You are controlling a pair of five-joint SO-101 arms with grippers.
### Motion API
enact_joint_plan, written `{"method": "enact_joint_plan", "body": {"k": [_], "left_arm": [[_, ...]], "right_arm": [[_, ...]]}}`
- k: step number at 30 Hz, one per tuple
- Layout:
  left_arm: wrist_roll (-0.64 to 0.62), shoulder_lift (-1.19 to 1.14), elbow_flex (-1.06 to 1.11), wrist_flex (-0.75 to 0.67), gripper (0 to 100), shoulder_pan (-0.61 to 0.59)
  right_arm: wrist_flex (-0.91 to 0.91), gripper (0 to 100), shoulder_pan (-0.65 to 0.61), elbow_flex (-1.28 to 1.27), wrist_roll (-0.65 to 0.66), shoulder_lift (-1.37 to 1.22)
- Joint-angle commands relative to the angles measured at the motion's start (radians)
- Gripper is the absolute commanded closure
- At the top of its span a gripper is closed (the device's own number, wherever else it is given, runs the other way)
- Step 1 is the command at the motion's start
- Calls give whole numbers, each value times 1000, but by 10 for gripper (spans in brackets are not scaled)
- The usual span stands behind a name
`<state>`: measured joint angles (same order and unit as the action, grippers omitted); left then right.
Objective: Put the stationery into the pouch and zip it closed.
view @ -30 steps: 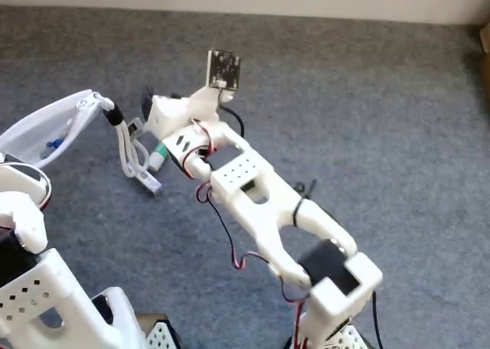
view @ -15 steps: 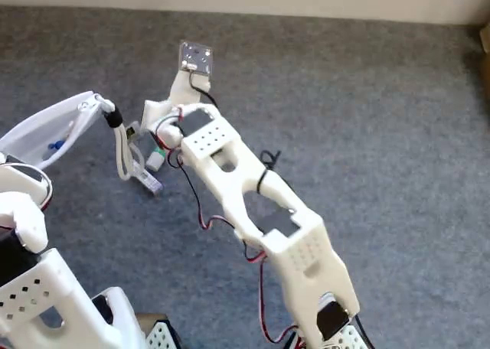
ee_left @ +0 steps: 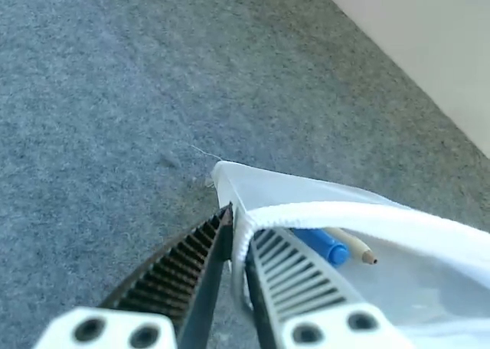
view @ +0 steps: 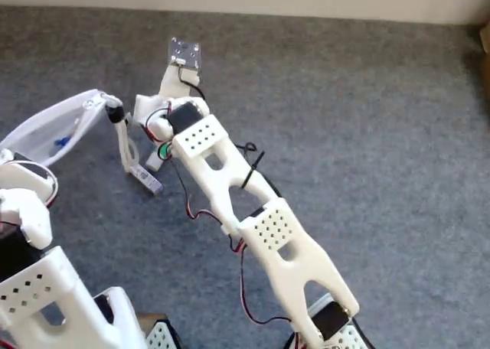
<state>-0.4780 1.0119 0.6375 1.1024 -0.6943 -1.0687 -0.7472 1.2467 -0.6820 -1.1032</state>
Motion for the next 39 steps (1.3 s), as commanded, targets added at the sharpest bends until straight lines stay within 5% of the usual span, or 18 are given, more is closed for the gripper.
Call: {"method": "enact_joint_plan", "body": {"k": [1, 23, 33, 39], "left_arm": [[-11, 27, -18, -34, 992, 24], [-8, 27, -18, -34, 992, 24], [-8, 27, -16, -34, 991, 24], [-8, 27, -16, -34, 991, 24]], "right_arm": [[-5, 849, 18, 74, -5, 15], [-406, 849, 47, 58, -3, -65], [-415, 851, 48, 48, -3, -56], [-424, 998, 48, 47, 84, -56]]}}
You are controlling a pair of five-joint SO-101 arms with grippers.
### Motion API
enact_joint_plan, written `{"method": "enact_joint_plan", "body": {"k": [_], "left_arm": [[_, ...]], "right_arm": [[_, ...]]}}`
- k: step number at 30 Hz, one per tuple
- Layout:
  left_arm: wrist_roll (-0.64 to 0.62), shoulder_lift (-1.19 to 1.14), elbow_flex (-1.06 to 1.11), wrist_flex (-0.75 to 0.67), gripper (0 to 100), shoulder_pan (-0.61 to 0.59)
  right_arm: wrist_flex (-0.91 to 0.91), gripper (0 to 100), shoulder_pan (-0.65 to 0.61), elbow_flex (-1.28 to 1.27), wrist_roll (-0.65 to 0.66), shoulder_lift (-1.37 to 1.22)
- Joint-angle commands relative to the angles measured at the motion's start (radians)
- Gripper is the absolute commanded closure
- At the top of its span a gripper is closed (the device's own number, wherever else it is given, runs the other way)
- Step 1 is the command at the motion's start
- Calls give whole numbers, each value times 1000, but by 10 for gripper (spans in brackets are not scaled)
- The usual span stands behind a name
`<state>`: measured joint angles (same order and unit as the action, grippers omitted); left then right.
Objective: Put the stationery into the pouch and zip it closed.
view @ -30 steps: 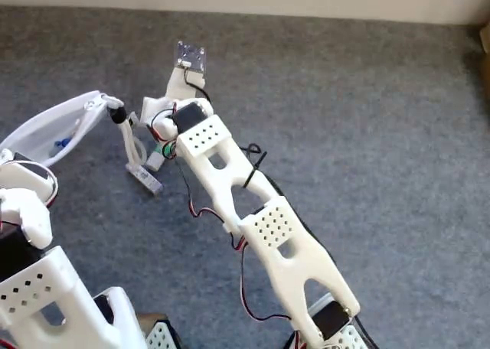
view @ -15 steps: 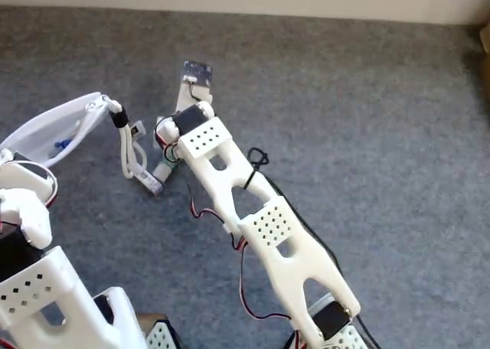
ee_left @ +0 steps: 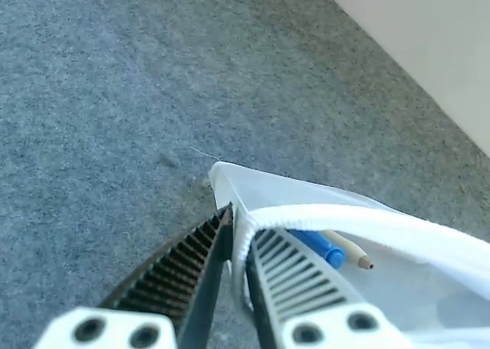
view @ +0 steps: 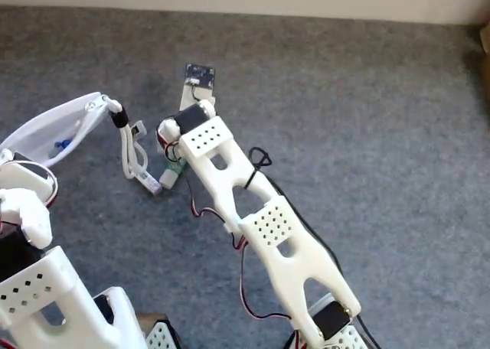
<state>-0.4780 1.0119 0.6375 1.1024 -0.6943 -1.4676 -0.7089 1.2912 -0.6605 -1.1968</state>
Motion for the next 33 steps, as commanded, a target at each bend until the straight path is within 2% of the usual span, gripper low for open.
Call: {"method": "enact_joint_plan", "body": {"k": [1, 9, 19, 25, 30, 33], "left_arm": [[-8, 27, -16, -34, 991, 24], [-8, 27, -16, -34, 991, 25], [-6, 27, -15, -34, 991, 53], [-6, 27, -15, -34, 990, 59], [-3, 27, -15, -28, 989, 90], [46, 27, -16, -28, 991, 117]], "right_arm": [[-25, 987, 10, 2, 86, 38], [-128, 995, 30, 28, 204, 56], [-265, 995, 30, 298, 333, 65], [-297, 995, 33, 390, 493, 65], [-298, 995, 47, 450, 511, 68], [-298, 995, 47, 452, 511, 76]]}}
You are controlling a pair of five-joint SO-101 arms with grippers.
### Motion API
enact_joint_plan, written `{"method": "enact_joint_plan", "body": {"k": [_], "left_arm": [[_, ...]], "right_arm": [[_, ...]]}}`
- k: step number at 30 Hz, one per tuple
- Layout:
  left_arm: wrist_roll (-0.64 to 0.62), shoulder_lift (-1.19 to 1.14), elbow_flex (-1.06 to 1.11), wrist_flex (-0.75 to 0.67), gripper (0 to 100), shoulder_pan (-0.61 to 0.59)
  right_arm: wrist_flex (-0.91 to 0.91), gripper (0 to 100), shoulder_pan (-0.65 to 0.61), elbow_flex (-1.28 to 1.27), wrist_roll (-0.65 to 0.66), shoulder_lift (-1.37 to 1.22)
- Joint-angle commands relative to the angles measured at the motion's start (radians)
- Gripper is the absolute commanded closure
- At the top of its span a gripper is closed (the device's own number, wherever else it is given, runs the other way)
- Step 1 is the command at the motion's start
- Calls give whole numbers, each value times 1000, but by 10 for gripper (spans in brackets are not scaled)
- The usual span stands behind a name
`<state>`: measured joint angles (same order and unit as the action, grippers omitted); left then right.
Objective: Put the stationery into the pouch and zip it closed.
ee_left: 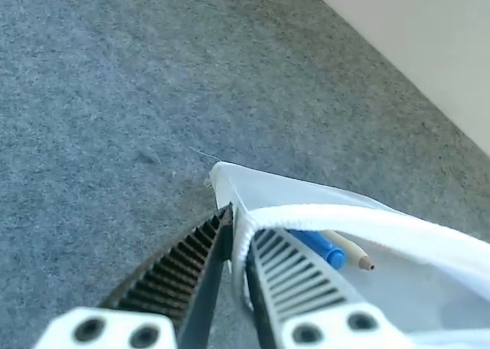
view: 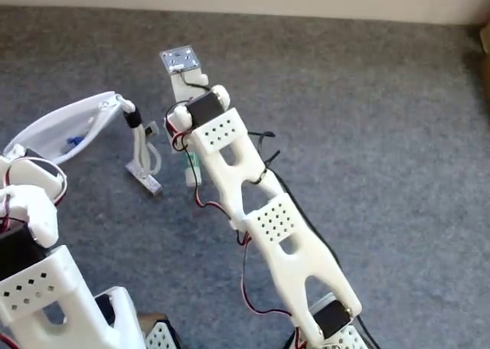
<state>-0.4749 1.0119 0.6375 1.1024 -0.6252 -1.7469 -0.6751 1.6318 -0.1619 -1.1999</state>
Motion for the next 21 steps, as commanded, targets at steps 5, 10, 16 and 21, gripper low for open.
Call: {"method": "enact_joint_plan", "body": {"k": [5, 10, 16, 21], "left_arm": [[48, 27, -15, -26, 990, 91], [68, 27, -15, -26, 990, 91], [74, 27, -15, -31, 990, 91], [74, 27, -15, -32, 989, 91]], "right_arm": [[-19, 995, 13, 111, 12, 84], [-21, 995, 31, 111, 12, 131], [-21, 995, 62, 111, 14, 154], [-21, 995, 58, 111, 14, 157]]}}
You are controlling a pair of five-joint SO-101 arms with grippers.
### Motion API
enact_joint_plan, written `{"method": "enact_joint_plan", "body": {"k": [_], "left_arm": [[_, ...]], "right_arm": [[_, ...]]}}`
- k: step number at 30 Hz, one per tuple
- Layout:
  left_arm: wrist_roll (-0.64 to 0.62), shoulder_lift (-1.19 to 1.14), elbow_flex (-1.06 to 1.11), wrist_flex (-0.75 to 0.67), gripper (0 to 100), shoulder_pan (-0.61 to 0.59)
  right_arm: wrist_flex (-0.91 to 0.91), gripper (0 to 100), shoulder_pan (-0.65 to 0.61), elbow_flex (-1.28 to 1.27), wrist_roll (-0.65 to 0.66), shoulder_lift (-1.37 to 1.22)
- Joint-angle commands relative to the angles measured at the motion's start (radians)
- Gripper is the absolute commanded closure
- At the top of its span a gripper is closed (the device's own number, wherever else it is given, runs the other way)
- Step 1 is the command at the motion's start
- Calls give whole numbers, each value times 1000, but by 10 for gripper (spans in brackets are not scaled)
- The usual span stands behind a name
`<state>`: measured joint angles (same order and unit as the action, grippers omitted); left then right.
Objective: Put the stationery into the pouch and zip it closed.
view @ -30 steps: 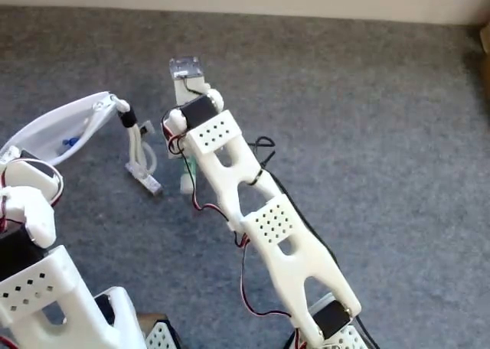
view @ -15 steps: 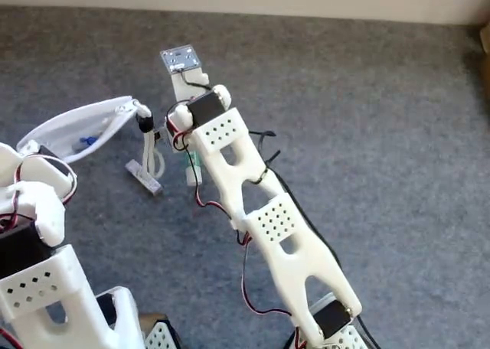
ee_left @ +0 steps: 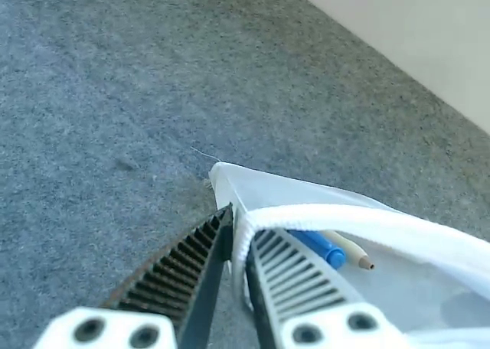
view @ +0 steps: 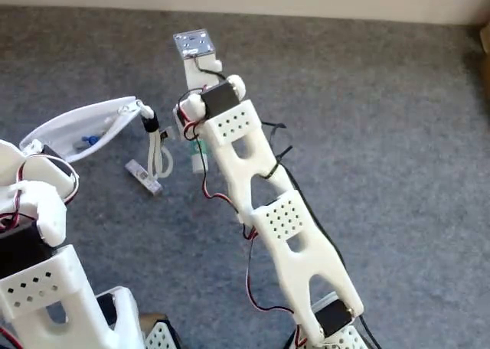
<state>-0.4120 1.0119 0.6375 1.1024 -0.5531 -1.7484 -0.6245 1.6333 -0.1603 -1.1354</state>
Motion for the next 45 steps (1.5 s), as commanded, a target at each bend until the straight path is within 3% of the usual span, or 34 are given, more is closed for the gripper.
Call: {"method": "enact_joint_plan", "body": {"k": [1, 28, 45], "left_arm": [[11, 27, -15, -32, 989, 19], [11, 27, -13, -32, 989, 19], [8, 25, -13, -32, 990, 19]], "right_arm": [[-19, 995, 5, 110, 12, 94], [-21, 995, 10, 79, 8, 213], [-21, 995, 5, 120, 6, 475]]}}
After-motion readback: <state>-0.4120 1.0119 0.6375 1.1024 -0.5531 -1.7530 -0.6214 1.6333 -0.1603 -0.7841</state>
